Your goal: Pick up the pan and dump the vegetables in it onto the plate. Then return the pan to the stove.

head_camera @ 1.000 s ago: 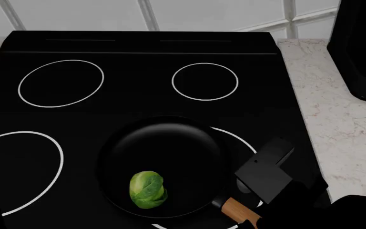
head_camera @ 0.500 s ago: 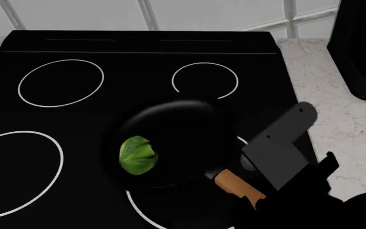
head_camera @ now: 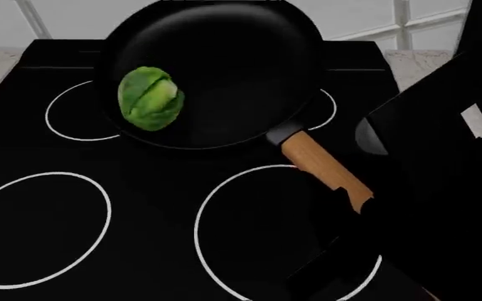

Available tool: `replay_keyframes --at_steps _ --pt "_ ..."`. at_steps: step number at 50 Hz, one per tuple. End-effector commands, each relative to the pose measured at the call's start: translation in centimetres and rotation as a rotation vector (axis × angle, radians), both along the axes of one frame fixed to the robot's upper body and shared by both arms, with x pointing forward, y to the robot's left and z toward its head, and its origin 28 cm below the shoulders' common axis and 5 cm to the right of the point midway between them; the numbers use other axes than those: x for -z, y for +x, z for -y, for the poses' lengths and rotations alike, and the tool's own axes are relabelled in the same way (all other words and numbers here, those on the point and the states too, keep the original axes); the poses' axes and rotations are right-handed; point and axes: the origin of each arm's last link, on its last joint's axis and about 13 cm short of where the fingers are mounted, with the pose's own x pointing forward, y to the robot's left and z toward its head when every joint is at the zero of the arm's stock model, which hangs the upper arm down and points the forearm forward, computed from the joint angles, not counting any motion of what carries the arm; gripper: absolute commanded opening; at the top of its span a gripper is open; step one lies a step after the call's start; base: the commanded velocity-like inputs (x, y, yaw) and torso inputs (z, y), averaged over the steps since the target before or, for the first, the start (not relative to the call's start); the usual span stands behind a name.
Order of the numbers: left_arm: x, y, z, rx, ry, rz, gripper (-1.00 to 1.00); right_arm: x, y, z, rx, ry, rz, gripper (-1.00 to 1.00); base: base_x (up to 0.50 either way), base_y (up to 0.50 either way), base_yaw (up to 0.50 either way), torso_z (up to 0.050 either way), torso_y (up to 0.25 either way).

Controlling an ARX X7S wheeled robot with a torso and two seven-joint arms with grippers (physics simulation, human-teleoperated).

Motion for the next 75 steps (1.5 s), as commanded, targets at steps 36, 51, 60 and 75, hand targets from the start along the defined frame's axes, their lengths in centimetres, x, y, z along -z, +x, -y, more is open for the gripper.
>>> replay_keyframes --at_steps 36,51,60,75 --pt "-0.7 -0.6 -0.5 -0.023 0.018 0.028 1.0 -2.8 -0.7 -0.8 -0.027 0.075 0.112 -1.0 0.02 0.5 0.0 0.001 0.002" --pt "-0.4 -0.7 -0.4 -0.017 0.02 0.024 1.0 -2.9 -0.5 -0.7 -0.018 0.076 0.12 -1.0 0.05 0.5 0.0 0.001 0.003" --pt "-0.4 -0.8 -0.5 -0.018 0.018 0.024 1.0 -2.8 -0.4 -0.8 -0.018 0.075 0.119 -1.0 0.08 0.5 0.0 0.001 0.002" --pt "-0.2 -0.8 -0.5 -0.018 0.011 0.023 1.0 -2.0 0.6 -0.4 0.061 0.105 0.112 -1.0 0.06 0.33 0.0 0.001 0.003"
